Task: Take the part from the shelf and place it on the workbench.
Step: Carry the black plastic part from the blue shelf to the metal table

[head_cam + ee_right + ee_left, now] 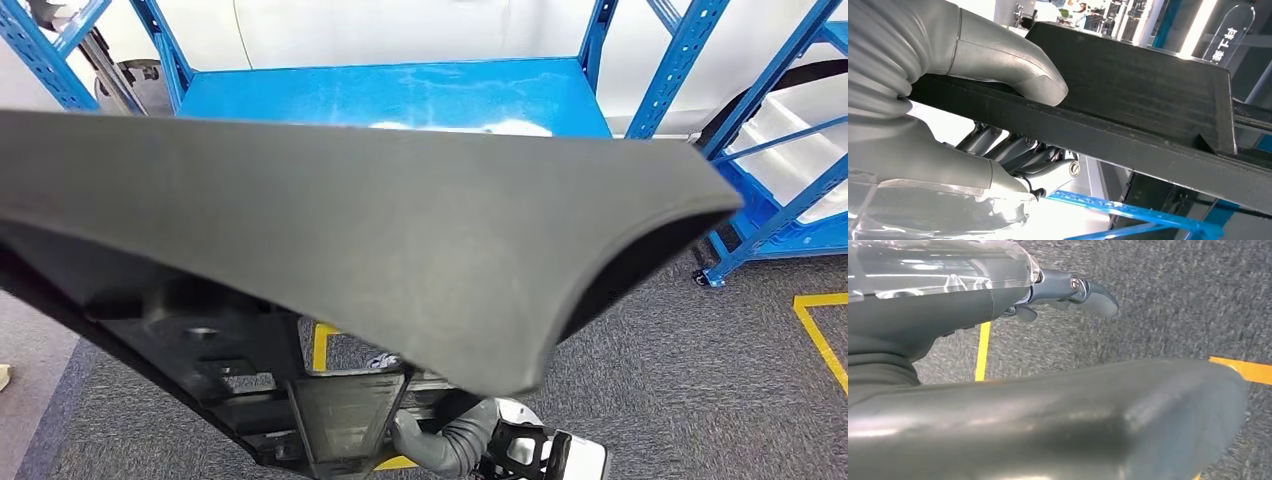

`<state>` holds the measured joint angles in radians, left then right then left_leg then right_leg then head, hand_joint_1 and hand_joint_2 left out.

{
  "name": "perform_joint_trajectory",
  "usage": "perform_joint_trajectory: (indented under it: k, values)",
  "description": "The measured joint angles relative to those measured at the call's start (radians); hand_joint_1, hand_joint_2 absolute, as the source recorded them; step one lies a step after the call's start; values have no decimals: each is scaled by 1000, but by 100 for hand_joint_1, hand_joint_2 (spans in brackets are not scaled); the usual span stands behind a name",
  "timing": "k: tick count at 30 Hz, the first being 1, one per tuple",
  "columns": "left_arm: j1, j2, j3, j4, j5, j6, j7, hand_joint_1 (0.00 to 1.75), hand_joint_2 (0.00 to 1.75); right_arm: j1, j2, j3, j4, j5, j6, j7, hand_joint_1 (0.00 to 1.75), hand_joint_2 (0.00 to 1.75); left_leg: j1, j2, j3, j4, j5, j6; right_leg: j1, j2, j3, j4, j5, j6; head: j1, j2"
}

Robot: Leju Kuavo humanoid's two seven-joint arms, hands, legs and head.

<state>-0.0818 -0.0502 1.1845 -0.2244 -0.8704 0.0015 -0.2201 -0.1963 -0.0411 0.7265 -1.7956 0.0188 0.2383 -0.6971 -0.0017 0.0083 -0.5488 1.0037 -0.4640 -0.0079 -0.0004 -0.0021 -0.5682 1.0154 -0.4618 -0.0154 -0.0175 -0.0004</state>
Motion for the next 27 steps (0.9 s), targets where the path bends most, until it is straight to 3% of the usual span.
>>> perform_joint_trajectory:
  k: [2, 5, 6, 7, 8, 10, 12, 13, 15, 17, 20, 21, 22, 23, 24, 26, 27]
  values:
    - [1, 0, 0, 0, -1, 11, 0, 0, 0, 3, -2, -1, 0, -1, 4, 0, 175, 175, 3, -1, -20, 45, -32, -11, -4, -2, 0, -8, 7, -12, 0, 0]
    - [3, -2, 0, 0, -1, 29, -8, 0, 0, 5, -3, -2, 1, -2, 12, 0, 175, 175, 11, -2, -105, 232, -124, -25, -5, -1, -6, -9, 13, -18, 0, 0]
    - [4, -3, 0, 0, 0, 32, -13, 0, 0, 6, -3, -3, 2, -2, 13, 0, 175, 175, 13, -2, -125, 276, -135, -28, -5, 2, -8, -9, 14, -18, 0, 0]
    - [4, -3, 0, 0, 2, 34, -18, 0, 0, 7, -4, -4, 4, -2, 15, 0, 175, 175, 15, -2, -126, 281, -125, -29, -5, 7, -9, -8, 16, -17, 0, 0]
    - [5, -3, 0, 0, 4, 35, -21, 0, 0, 8, -4, -5, 5, -2, 18, 0, 175, 175, 17, -4, -106, 245, -98, -29, -5, 13, -9, -8, 17, -15, 0, 0]
    - [5, -4, 0, 0, 6, 39, -22, 0, 0, 7, -4, -7, 5, -6, 29, 0, 175, 175, 20, -31, -33, 101, -32, -25, -5, 25, -10, -6, 19, -9, 0, 0]
    - [6, -6, 0, 0, 4, 45, -21, 0, 0, 5, -3, -9, 6, -15, 48, 0, 175, 175, 22, -61, 11, 6, -7, -20, -4, 40, -17, -3, 24, 1, 0, 0]
    - [7, -7, 0, 1, 2, 46, -20, 0, 0, 5, -3, -12, 7, -19, 56, 0, 175, 175, 20, -67, 14, -5, -10, -16, -5, 48, -22, -3, 28, 8, 0, 0]
    - [7, -10, 0, 1, 0, 50, -20, 0, 0, 4, -2, -21, 7, -22, 68, 0, 175, 175, 19, -52, 13, -11, -3, -5, -8, 59, -29, -4, 34, 22, 0, 0]
    - [6, -14, 0, 1, -2, 60, -20, 0, 0, 2, -2, -32, 6, -23, 74, 0, 175, 175, 22, -34, 14, -18, 5, 10, -8, 44, -46, 30, 8, 32, 0, 0]
    - [8, -16, 0, 1, -10, 77, -20, 0, 0, -2, -3, -48, 5, -23, 83, 0, 175, 175, 19, -3, 8, -20, 10, 19, -10, 16, -133, 219, -90, 40, 0, 0]
    - [8, -16, 0, 1, -13, 80, -19, 0, 0, -2, -3, -53, 5, -22, 84, 0, 175, 175, 17, 7, 6, -18, 10, 19, -11, 14, -158, 274, -108, 42, 0, 0]
    - [8, -16, 0, 1, -17, 81, -18, 0, 0, -2, -4, -57, 4, -22, 84, 0, 175, 175, 16, 17, 4, -17, 10, 20, -12, 13, -165, 293, -106, 43, 0, 0]
    - [7, -16, 0, 1, -21, 81, -16, 0, 0, -3, -4, -61, 2, -22, 84, 0, 175, 175, 16, 26, 4, -15, 9, 19, -12, 9, -149, 268, -85, 43, 0, 0]
    - [6, -17, 0, 1, -25, 81, -13, 0, 0, -3, -4, -64, -2, -22, 84, 0, 175, 175, 15, 34, 4, -13, 7, 18, -12, 1, -115, 207, -53, 40, 0, 0]
    - [5, -20, 0, 1, -27, 82, -11, 0, 0, -7, -4, -70, -14, -22, 86, 0, 175, 175, 11, 49, 5, -8, 2, 13, -5, -42, -41, 65, -3, 29, 0, 0]
    - [5, -21, 0, 1, -26, 82, -11, 0, 0, -10, -4, -72, -21, -22, 88, 0, 175, 175, 8, 56, 5, -5, 0, 8, -1, -57, -21, 23, 7, 22, 0, 0]
